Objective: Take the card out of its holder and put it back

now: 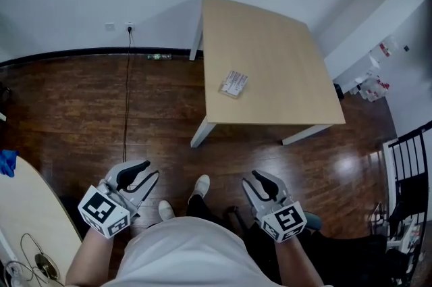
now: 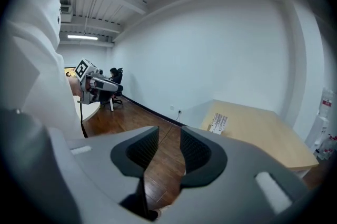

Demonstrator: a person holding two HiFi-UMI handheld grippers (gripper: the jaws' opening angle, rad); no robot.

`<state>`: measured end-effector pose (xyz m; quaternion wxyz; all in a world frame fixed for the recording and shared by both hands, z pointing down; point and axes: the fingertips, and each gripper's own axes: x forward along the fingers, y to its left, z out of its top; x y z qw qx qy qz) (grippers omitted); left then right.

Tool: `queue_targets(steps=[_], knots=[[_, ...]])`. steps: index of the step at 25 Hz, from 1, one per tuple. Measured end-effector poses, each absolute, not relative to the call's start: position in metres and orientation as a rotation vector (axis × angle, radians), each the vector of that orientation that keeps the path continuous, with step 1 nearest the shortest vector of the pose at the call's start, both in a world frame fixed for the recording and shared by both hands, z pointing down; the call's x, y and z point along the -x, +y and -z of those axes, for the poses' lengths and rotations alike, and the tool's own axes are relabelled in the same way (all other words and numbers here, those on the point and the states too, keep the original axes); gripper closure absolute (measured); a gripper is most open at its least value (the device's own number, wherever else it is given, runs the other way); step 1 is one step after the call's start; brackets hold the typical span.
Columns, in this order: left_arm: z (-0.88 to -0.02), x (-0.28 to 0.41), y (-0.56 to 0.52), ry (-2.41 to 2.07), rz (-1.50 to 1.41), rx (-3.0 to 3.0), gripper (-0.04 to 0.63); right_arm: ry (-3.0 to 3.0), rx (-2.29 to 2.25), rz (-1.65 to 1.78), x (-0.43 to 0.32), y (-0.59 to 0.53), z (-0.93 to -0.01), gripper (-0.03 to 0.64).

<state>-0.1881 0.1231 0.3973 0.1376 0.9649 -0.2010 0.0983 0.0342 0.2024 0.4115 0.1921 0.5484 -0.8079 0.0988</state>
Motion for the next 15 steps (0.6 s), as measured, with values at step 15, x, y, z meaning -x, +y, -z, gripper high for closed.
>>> queue_targets(steps=[15], knots=[[-0.392, 0.189, 0.141, -0.630, -0.297, -2.783, 0.472, -2.328, -1.532, -0.230, -0.034, 0.206, -0.397, 0.486]])
